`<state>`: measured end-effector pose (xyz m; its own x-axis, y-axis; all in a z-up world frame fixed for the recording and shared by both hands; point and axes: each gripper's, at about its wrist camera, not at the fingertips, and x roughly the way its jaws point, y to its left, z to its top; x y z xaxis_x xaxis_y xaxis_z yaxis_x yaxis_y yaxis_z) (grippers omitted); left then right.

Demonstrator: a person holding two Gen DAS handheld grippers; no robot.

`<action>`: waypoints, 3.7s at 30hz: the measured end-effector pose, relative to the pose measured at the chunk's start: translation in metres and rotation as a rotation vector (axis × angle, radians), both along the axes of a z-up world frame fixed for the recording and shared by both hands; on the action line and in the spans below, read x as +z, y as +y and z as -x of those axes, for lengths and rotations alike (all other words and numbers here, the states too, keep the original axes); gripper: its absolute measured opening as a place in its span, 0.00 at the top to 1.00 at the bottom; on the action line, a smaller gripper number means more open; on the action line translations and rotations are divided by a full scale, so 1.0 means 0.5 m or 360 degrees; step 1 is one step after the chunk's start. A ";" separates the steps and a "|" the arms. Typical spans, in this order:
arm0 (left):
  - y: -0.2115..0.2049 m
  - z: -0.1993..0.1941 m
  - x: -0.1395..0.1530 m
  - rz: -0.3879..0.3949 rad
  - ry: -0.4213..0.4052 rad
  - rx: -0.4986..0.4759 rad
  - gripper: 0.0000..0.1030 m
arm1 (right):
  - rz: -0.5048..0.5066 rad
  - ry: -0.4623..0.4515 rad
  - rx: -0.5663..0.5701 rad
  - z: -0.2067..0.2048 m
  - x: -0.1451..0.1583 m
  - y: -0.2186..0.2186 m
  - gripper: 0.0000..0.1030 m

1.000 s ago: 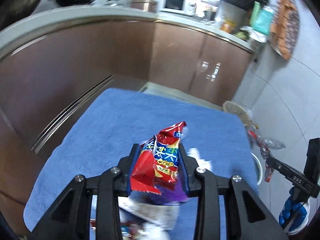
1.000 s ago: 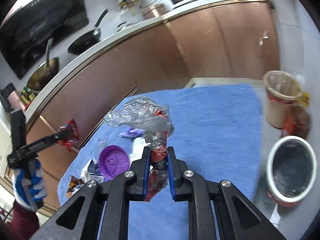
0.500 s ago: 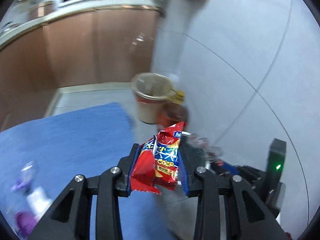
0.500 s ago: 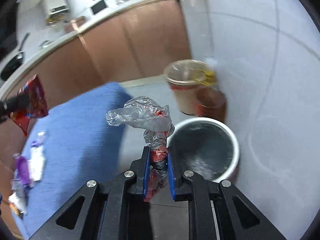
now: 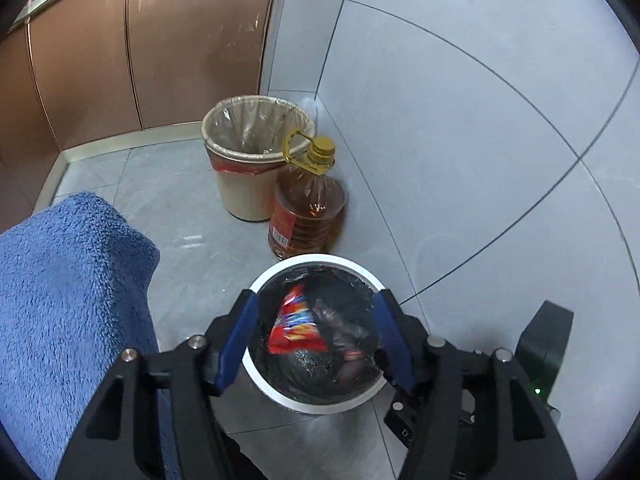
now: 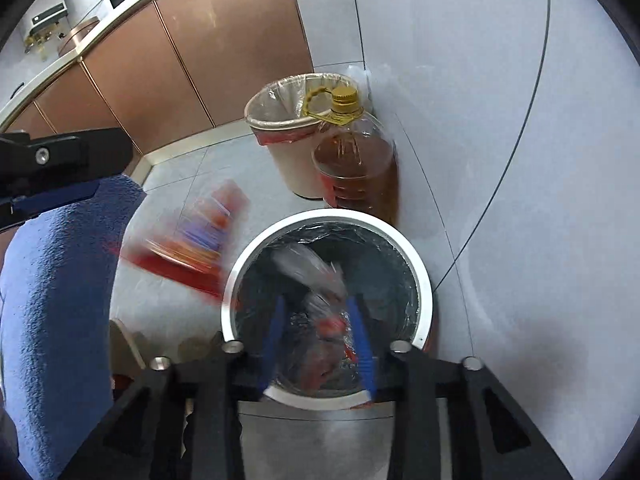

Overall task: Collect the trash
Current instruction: 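Carry both items over the white bin and open both tools to drop them, then return both tools to the trash pile on the towel, then grasp the purple cup lid with the left tool while the right tool grasps the white tissue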

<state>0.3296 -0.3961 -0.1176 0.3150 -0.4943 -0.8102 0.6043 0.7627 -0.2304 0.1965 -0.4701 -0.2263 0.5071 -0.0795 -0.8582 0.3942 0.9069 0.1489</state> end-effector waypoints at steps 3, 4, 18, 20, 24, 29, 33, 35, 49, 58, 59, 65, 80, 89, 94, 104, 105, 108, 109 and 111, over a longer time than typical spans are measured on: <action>0.025 0.002 0.012 0.0041 -0.0015 0.0026 0.43 | 0.0012 0.0005 -0.0027 0.010 -0.001 -0.001 0.57; 0.034 0.008 0.019 0.0038 -0.0041 0.0042 0.43 | 0.0007 -0.0002 -0.0033 0.017 0.004 0.001 0.57; 0.350 0.200 0.196 0.0061 -0.0356 0.0178 0.43 | 0.0032 -0.0357 0.0247 0.104 0.236 0.202 0.38; 0.414 0.231 0.217 0.0066 -0.0394 0.0214 0.43 | 0.0003 -0.0420 0.0344 0.124 0.277 0.256 0.38; 0.554 0.278 0.245 0.0050 -0.0460 0.0332 0.43 | -0.0067 -0.0495 0.0534 0.148 0.327 0.353 0.38; 0.730 0.324 0.259 0.0028 -0.0508 0.0498 0.43 | -0.0121 -0.0521 0.0739 0.156 0.365 0.459 0.40; 0.842 0.355 0.245 -0.0022 -0.0532 0.0585 0.43 | -0.0156 -0.0529 0.0840 0.156 0.379 0.513 0.41; 0.880 0.371 0.232 -0.0071 -0.0549 0.0601 0.43 | -0.0157 -0.0522 0.0889 0.155 0.379 0.540 0.41; 1.020 0.379 0.129 -0.0144 -0.0415 0.0700 0.38 | -0.0254 -0.0399 0.1158 0.127 0.327 0.676 0.42; 1.144 0.318 0.100 -0.0068 -0.0214 0.0719 0.38 | -0.0293 -0.0316 0.1278 0.086 0.288 0.731 0.42; 1.144 0.321 0.102 -0.0006 -0.0179 0.0698 0.38 | -0.0309 -0.0310 0.1283 0.081 0.284 0.735 0.42; 1.108 0.324 0.105 0.0136 -0.0099 0.0636 0.38 | -0.0319 -0.0258 0.1315 0.043 0.256 0.763 0.42; 0.922 0.214 0.132 -0.0029 -0.0247 0.0236 0.38 | -0.0395 -0.0196 0.1200 -0.036 0.195 0.727 0.54; 0.836 0.114 0.086 -0.0284 -0.0161 -0.0105 0.38 | -0.0500 -0.0162 0.1167 -0.090 0.161 0.707 0.57; 0.817 0.087 0.054 -0.0425 -0.0116 -0.0179 0.38 | -0.0548 -0.0095 0.1161 -0.125 0.124 0.713 0.58; 0.813 0.076 0.109 -0.0362 -0.0198 -0.0209 0.38 | -0.0635 -0.0083 0.1148 -0.137 0.098 0.700 0.62; 0.809 0.071 0.101 -0.0375 -0.0169 -0.0218 0.38 | -0.0635 -0.0084 0.1147 -0.138 0.098 0.699 0.63; 0.799 0.067 0.070 -0.0436 -0.0082 -0.0242 0.42 | -0.0652 -0.0079 0.1154 -0.136 0.098 0.691 0.70; 0.796 0.067 0.055 -0.0456 -0.0043 -0.0253 0.51 | -0.0659 -0.0075 0.1157 -0.135 0.098 0.688 0.73; 0.794 0.072 0.032 -0.0501 0.0006 -0.0257 0.63 | -0.0663 -0.0067 0.1164 -0.133 0.097 0.687 0.79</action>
<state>0.2937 0.0008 -0.1015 0.2501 -0.2633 -0.9317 0.7224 0.6915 -0.0015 0.2630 -0.1265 -0.1779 0.3400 0.6005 -0.7238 -0.2846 0.7992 0.5294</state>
